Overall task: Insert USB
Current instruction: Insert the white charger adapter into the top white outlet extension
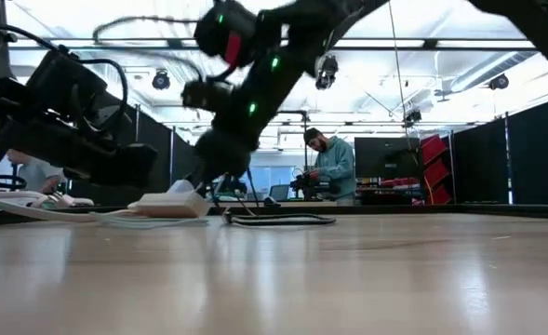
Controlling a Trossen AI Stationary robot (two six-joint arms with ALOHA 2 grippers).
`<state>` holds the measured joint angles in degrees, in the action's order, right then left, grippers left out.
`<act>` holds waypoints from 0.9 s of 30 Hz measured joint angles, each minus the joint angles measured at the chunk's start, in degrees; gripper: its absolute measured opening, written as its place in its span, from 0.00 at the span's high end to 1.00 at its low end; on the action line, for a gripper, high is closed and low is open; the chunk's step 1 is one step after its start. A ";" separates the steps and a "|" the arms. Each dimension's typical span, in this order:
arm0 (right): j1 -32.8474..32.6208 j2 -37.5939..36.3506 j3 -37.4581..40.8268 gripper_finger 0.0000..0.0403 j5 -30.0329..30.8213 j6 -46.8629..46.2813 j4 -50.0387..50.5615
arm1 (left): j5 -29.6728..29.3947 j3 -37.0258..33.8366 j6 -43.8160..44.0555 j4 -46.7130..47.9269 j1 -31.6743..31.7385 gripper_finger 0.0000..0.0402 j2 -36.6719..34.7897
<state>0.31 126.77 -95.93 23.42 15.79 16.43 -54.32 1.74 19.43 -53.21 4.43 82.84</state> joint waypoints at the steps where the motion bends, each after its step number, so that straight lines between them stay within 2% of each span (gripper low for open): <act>1: -0.14 -1.01 0.12 1.00 -1.35 -0.01 1.12 | 0.22 0.44 -0.49 -0.17 0.02 1.00 0.21; 4: -0.43 -3.40 0.34 1.00 -4.32 -0.68 2.69 | 1.17 1.12 -2.77 -0.51 0.00 1.00 -0.14; 9: -0.78 -7.56 0.78 1.00 -4.53 -2.34 4.53 | 1.50 4.32 -9.17 -0.76 0.42 1.00 0.53; 14: -1.50 -9.68 2.19 1.00 -10.35 -6.06 4.72 | 2.84 6.56 -13.18 -2.06 2.35 1.00 1.14; 17: -2.54 -9.89 2.68 1.00 -10.43 -6.87 4.29 | 6.83 6.72 -13.82 -3.10 4.90 1.00 0.39; 24: -4.92 -9.10 4.22 1.00 -11.79 -9.22 3.35 | 20.41 7.92 -10.18 -1.77 16.44 1.00 2.36; 27: -5.63 -8.70 4.81 1.00 -11.88 -10.48 2.36 | 24.58 8.07 -9.18 -1.45 17.64 1.00 3.80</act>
<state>-5.33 118.07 -91.13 11.54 5.31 18.78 -29.75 9.81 10.24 -54.67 22.06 86.64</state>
